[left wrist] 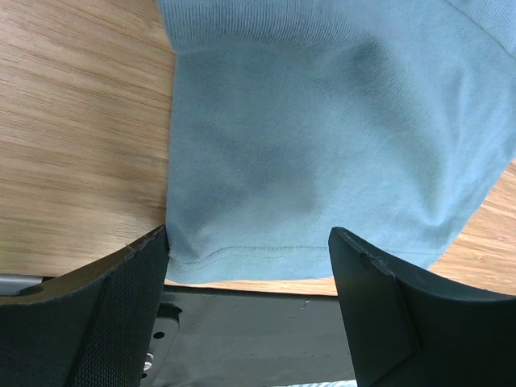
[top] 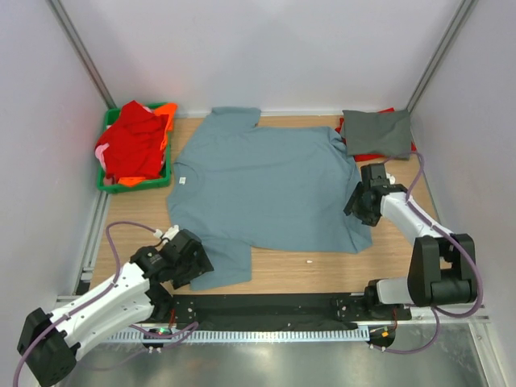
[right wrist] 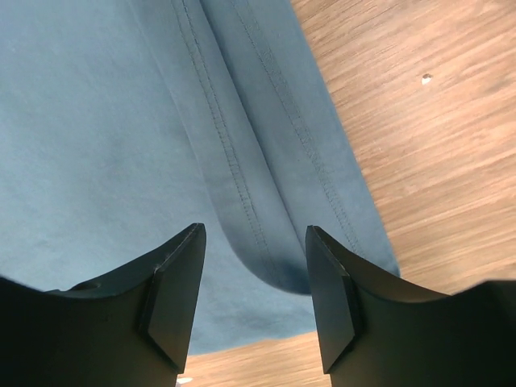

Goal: Fold and stack the t-shirts
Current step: Flatten the tshirt out

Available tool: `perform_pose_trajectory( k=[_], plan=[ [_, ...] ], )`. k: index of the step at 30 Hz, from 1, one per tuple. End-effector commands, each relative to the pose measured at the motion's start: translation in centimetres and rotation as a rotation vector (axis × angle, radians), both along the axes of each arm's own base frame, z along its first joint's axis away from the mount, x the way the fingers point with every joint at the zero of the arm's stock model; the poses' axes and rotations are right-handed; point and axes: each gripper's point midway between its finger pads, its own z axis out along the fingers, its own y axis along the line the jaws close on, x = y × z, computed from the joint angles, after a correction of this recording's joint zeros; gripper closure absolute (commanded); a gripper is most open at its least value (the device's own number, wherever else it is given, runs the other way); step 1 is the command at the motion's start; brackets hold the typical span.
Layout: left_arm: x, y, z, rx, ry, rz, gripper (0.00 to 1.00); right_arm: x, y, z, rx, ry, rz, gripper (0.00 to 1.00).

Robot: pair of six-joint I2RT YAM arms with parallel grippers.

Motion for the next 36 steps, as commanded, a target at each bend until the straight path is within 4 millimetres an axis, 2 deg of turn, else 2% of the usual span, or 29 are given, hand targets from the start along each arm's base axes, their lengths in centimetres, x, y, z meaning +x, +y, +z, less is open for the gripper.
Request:
perform_pose_trajectory(
  k=[1, 7, 11, 17, 18, 20, 23, 25, 26, 29, 30, 31, 32, 35, 36],
  plan=[
    [0.4, 0.1, -1.3, 0.003, -0.023, 0.011, 0.19, 0.2, 0.6, -0.4, -0.038, 0.040, 0.076, 0.42],
    [0.3, 0.1, -1.4, 0.003, -0.022, 0.008, 0.19, -0.3, 1.7, -1.6, -0.061, 0.090, 0.125, 0.44],
    [0.3, 0.1, -1.4, 0.002, -0.025, 0.005, 0.20, -0.4, 1.8, -1.9, -0.077, 0.105, 0.133, 0.51],
    [0.3, 0.1, -1.3, -0.001, -0.030, 0.007, 0.19, -0.5, 2.0, -2.1, -0.069, 0.112, 0.139, 0.76],
    [0.3, 0.2, -1.4, -0.001, -0.030, 0.007, 0.19, -0.6, 2.0, -2.1, -0.069, 0.113, 0.139, 0.88],
    [0.3, 0.1, -1.3, -0.003, -0.033, 0.007, 0.19, -0.6, 2.0, -1.9, -0.066, 0.109, 0.136, 0.99],
    [0.4, 0.1, -1.3, -0.006, -0.034, 0.005, 0.19, -0.4, 1.4, -0.9, -0.091, 0.073, 0.104, 0.99],
    [0.3, 0.0, -1.2, -0.010, -0.032, 0.002, 0.19, -0.6, 0.2, -0.2, -0.117, 0.051, 0.034, 0.99],
    [0.3, 0.0, -1.2, -0.011, -0.032, 0.000, 0.19, -0.5, -0.5, 0.9, -0.123, 0.005, 0.003, 0.99],
    [0.3, -0.2, -1.2, -0.016, -0.030, -0.003, 0.19, -1.3, -2.5, 1.6, -0.069, -0.028, -0.139, 0.99],
    [0.3, -0.2, -1.2, -0.019, -0.030, -0.005, 0.19, -1.5, -2.2, 1.6, -0.048, -0.036, -0.139, 0.99],
    [0.3, -0.2, -1.2, -0.019, -0.031, -0.006, 0.19, -1.8, -3.4, 1.6, -0.025, -0.039, -0.199, 0.99],
    [0.3, -0.3, -1.1, -0.022, -0.031, -0.009, 0.19, -1.9, -3.7, 1.8, -0.003, -0.055, -0.224, 0.99],
    [0.2, -0.4, -1.2, -0.025, -0.029, -0.016, 0.19, -2.9, -4.6, 0.9, 0.056, -0.041, -0.310, 0.99],
    [0.2, -0.4, -1.2, -0.027, -0.027, -0.018, 0.19, -3.3, -4.3, 0.3, 0.087, -0.025, -0.316, 0.99]
  ],
)
